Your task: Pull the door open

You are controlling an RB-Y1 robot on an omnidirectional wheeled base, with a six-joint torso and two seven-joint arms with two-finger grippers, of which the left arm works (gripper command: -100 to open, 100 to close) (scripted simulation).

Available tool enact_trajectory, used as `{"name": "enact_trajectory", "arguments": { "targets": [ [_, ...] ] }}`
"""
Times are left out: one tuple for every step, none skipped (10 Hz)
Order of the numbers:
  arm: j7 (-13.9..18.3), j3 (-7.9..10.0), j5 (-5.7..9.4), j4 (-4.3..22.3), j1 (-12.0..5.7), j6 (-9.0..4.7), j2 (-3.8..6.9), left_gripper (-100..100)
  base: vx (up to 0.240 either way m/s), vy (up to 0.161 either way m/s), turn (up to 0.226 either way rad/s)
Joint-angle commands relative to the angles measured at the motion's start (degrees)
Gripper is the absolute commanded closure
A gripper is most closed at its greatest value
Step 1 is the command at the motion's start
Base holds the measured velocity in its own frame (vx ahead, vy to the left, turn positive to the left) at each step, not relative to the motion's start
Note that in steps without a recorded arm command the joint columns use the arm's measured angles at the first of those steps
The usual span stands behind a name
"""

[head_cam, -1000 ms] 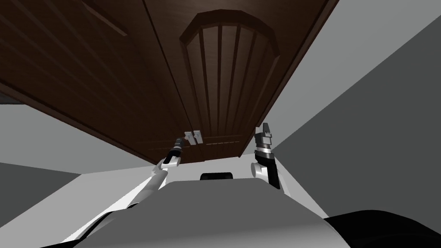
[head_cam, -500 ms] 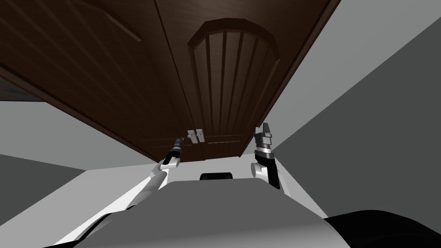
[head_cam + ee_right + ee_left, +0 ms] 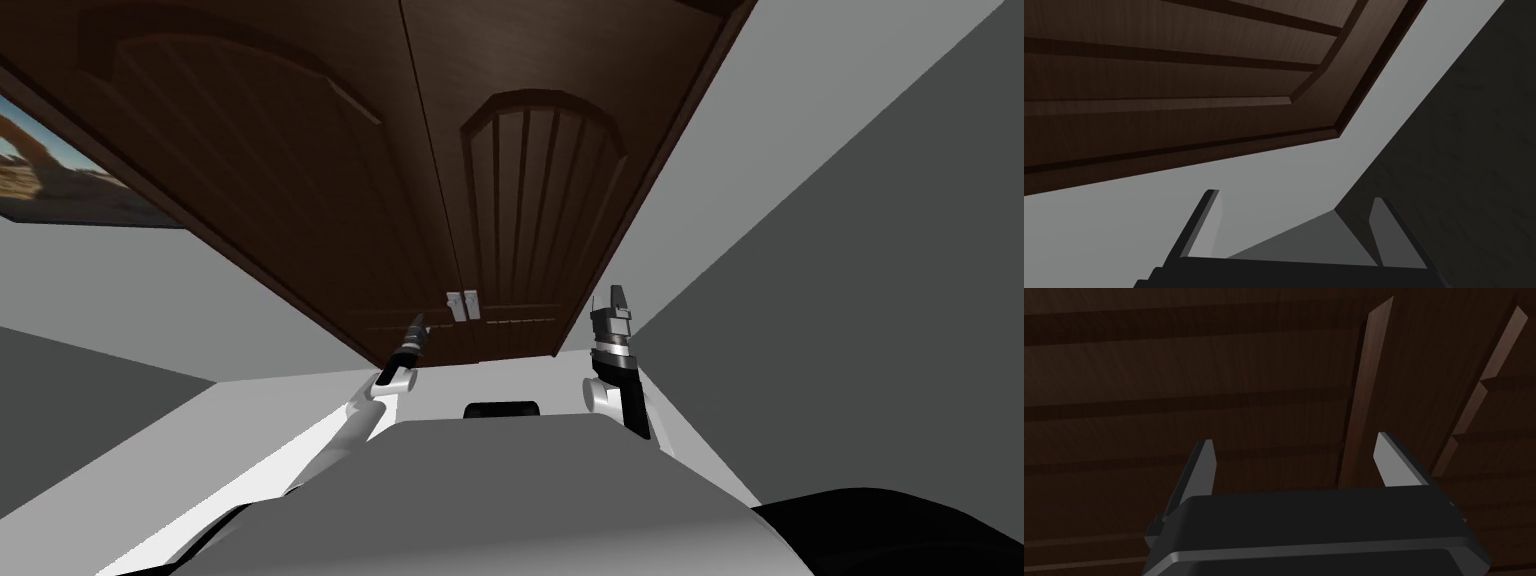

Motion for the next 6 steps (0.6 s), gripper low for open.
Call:
{"name": "enact_trajectory", "arguments": {
  "targets": [
    [0.4,-1.73,-0.17,-0.9,-0.22,-0.54,-0.71,-100,-0.194,-0.107,-0.128],
    [0.6,-2.54,-0.25,-1.5,-0.45,-0.70,-1.06,-100,-0.139,-0.122,-0.117],
    [0.3,-1.88,-0.21,-1.4,-0.28,-0.23,-0.90,-100,-0.051,-0.053,-0.018],
    [0.1,-0.41,-0.01,-0.2,0.50,-0.38,-0.13,-100,-0.020,0.037,0.162],
    [0.1,-0.05,0.03,0.0,0.68,-0.39,0.04,-100,-0.015,0.073,0.142],
    [-0.1,1.20,0.16,1.0,1.25,-0.47,0.58,-100,0.034,0.119,0.151]
  ]
}}
